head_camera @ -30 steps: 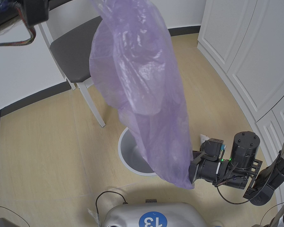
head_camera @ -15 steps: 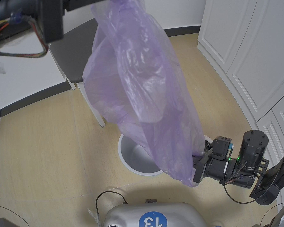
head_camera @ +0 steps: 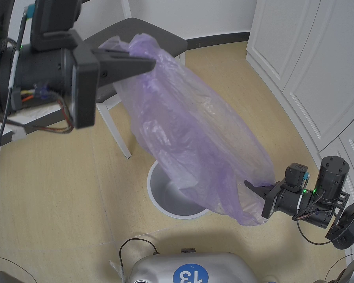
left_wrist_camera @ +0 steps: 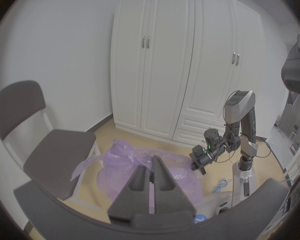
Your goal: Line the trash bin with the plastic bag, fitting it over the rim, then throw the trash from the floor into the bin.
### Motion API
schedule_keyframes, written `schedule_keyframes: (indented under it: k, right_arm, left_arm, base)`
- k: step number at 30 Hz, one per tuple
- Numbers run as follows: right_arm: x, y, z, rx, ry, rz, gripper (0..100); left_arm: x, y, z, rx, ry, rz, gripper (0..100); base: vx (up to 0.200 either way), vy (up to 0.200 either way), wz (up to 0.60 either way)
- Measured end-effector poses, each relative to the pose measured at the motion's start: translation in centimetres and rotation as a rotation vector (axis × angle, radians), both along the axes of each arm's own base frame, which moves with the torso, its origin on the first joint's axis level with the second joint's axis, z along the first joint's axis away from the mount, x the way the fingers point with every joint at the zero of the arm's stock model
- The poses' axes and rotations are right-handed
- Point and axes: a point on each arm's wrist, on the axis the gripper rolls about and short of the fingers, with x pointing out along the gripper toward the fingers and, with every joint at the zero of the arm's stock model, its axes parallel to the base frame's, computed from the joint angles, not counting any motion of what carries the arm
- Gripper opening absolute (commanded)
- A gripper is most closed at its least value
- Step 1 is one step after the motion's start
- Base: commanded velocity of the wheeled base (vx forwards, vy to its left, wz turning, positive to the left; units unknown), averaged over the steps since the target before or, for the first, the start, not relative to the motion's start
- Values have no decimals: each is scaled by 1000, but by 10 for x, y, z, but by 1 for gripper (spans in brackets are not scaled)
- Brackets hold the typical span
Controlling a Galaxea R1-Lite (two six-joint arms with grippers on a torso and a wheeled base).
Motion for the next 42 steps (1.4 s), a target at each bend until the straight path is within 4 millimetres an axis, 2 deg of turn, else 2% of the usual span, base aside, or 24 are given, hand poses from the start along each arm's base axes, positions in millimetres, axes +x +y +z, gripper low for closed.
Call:
schedule_keyframes:
  k: [9, 18, 25, 29, 35, 42]
  right_arm:
    - [4, -1, 10, -107, 127, -79, 0]
    - [21, 8, 55, -86, 64, -131, 0]
    - [27, 30, 83, -67, 18, -83, 0]
    - [27, 56, 91, -72, -7, -10, 0]
    - [28, 89, 82, -130, -18, 82, 0]
    - [35, 103, 65, -181, 4, 104, 0]
  left_arm:
    - [1, 22, -32, 56, 117, 168, 0]
    - [4, 23, -81, 77, 275, 223, 0]
    - [23, 2, -91, -56, 220, 206, 0]
    - [34, -18, -101, -83, 224, 177, 0]
    - [41, -48, -115, -154, 317, 134, 0]
    - [57, -73, -121, -334, 331, 108, 0]
  base:
    - [0, 0, 0]
    - [0, 0, 0]
    - [0, 0, 0]
    - [0, 0, 0]
    - [0, 0, 0]
    - [0, 0, 0]
